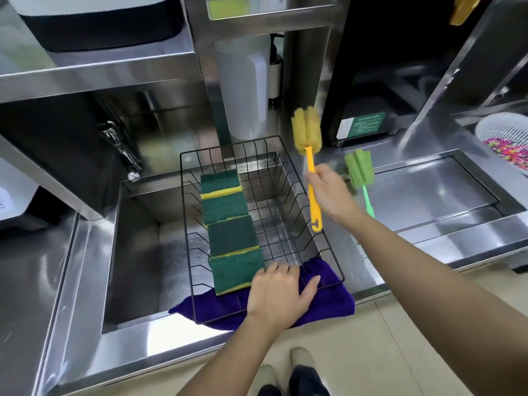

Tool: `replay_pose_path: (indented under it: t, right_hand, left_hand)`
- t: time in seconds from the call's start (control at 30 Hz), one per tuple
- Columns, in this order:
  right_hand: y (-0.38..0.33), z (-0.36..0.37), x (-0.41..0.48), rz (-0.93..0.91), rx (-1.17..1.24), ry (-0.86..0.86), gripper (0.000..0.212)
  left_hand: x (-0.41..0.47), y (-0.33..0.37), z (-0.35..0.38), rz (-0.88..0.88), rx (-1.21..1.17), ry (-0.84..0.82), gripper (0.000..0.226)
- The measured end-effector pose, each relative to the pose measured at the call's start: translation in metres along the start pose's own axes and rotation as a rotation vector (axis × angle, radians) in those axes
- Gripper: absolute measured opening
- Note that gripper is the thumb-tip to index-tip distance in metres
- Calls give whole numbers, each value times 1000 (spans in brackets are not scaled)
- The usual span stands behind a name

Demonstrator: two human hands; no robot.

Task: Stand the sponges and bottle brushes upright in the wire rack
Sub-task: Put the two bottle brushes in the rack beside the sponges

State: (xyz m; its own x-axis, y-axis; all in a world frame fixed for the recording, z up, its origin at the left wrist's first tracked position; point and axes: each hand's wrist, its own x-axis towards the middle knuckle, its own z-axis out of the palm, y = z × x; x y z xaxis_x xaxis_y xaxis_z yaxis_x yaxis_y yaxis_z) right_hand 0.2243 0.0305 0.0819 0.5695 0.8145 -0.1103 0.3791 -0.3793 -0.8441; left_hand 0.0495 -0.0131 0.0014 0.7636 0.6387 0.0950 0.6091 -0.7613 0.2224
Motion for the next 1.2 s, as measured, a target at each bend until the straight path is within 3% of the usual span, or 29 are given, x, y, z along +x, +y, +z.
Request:
replay_pose_path:
  t: [0.1, 0.37, 0.5, 0.83, 0.93, 1.03, 1.13, 1.2]
  right_hand:
    - [-3, 22, -13, -41, -161, -154, 31]
    - [28, 71, -12, 120, -279, -380, 15]
    - [32, 80, -17, 151, -345, -526, 20]
    - [29, 77, -19, 217, -450, -603, 18]
    - [19, 73, -16, 193, -486, -569, 25]
    - [11, 62, -11, 109, -355, -479, 19]
    - [11, 42, -4, 54, -165, -270, 13]
    - [15, 26, 4, 39, -161, -85, 16]
  left_hand:
    - [-4, -1, -1, 19, -1, 29, 51]
    - [-10, -7, -3, 62, 16, 62, 48]
    - [-11, -9, -3, 71, -7, 36, 50]
    - [-7, -10, -7, 71, -51, -63, 58]
    - [-7, -9, -7, 66, -53, -70, 61]
    - [-6, -5, -6, 52, -56, -65, 63]
    - [-4, 1, -7, 24, -50, -76, 67]
    - [-2, 5, -7, 22, -37, -102, 70]
